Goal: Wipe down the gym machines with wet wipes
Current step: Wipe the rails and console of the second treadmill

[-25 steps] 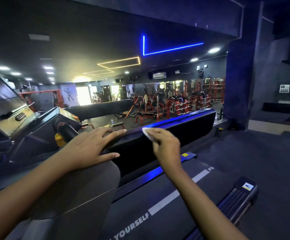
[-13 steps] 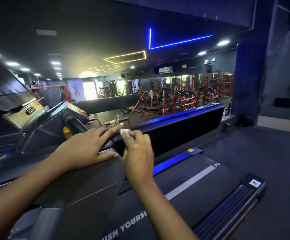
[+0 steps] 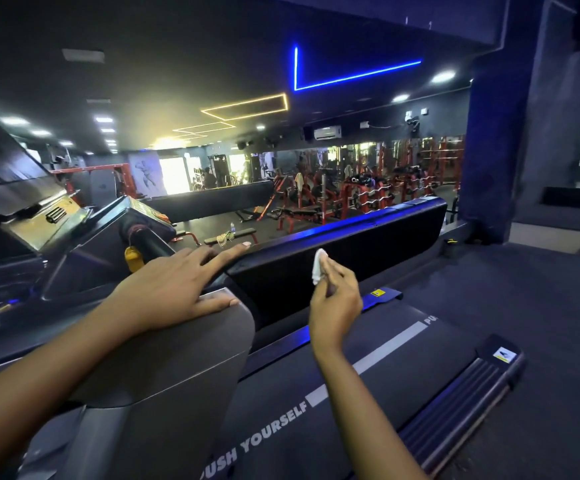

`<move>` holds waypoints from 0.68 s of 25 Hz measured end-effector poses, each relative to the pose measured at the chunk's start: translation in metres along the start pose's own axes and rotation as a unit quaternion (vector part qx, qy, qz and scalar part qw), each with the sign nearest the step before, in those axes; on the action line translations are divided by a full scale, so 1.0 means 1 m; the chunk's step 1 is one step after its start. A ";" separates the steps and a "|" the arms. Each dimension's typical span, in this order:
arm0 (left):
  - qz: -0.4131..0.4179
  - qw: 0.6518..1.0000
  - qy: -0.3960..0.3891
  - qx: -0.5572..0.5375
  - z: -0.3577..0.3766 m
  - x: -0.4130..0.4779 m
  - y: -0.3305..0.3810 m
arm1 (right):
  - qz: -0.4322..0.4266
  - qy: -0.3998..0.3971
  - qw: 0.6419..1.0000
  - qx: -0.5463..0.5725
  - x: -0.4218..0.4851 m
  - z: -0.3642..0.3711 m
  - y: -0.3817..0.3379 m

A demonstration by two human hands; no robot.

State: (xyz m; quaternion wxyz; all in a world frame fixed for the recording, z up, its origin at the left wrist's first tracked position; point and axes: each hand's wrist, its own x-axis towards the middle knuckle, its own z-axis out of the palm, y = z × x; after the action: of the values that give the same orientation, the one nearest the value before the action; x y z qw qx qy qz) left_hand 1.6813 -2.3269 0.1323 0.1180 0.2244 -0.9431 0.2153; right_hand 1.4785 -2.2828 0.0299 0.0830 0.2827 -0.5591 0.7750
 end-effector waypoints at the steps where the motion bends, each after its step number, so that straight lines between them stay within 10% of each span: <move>1: 0.000 1.000 0.002 -0.004 0.000 0.001 -0.001 | -0.029 0.003 1.000 0.005 -0.014 0.006 -0.004; 7: 0.009 0.999 0.030 0.004 0.003 0.002 -0.004 | -0.232 -0.099 0.967 0.022 -0.080 0.012 -0.026; 13: 0.002 1.000 0.012 0.014 -0.001 0.003 -0.002 | -0.002 0.010 1.000 0.024 -0.014 -0.016 0.036; 17: 0.004 1.000 0.012 -0.001 0.001 0.004 -0.003 | 0.003 0.030 0.999 0.038 -0.034 -0.006 0.037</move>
State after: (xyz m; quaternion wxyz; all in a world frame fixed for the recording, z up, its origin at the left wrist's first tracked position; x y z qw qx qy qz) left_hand 1.6795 -2.3309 0.1340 0.1289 0.2180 -0.9425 0.2179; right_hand 1.4878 -2.2844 -0.0195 0.0869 0.2607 -0.5275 0.8039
